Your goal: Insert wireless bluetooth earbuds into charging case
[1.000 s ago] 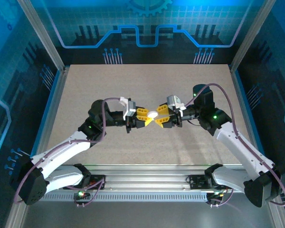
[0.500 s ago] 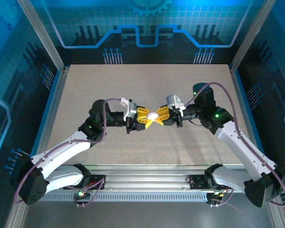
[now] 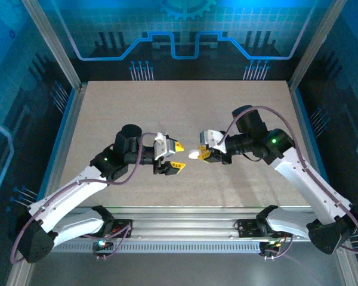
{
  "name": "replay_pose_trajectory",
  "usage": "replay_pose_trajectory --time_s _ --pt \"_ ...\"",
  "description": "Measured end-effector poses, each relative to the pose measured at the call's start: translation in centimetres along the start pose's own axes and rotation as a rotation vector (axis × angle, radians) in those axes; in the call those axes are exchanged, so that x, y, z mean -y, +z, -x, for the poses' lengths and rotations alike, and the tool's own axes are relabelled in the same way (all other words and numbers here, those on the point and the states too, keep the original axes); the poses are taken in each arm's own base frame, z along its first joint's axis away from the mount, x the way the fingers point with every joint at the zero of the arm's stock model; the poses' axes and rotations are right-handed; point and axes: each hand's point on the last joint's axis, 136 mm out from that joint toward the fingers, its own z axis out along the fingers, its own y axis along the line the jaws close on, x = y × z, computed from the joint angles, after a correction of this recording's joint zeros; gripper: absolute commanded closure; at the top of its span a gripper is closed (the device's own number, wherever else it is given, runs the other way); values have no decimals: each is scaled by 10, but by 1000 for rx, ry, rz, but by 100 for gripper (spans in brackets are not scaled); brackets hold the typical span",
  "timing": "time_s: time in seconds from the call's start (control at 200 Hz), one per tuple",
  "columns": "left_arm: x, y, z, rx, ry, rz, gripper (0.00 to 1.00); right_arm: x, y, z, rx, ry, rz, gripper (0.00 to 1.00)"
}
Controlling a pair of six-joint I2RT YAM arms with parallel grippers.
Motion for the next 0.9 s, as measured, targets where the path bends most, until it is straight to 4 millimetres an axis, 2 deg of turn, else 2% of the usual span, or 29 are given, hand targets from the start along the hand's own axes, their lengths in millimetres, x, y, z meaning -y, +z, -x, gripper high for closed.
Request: replay_pose_trajectory --time_s 0.225,0.405,0.58,0.715,0.9 --pt "7 4 -7 -29 12 -27 42 -10 16 -4 -64 -47 43 87" --pt "12 7 -6 -29 16 -42 51 -9 24 -6 -82 -48 60 87" --pt "12 8 -7 -30 16 -46 53 -8 27 -3 -80 -59 70 87" --pt "12 8 -7 -31 14 -46 59 -9 28 -2 -75 -59 79 87" --pt "12 8 -7 -31 14 -46 59 -11 29 2 -59 -64 88 87"
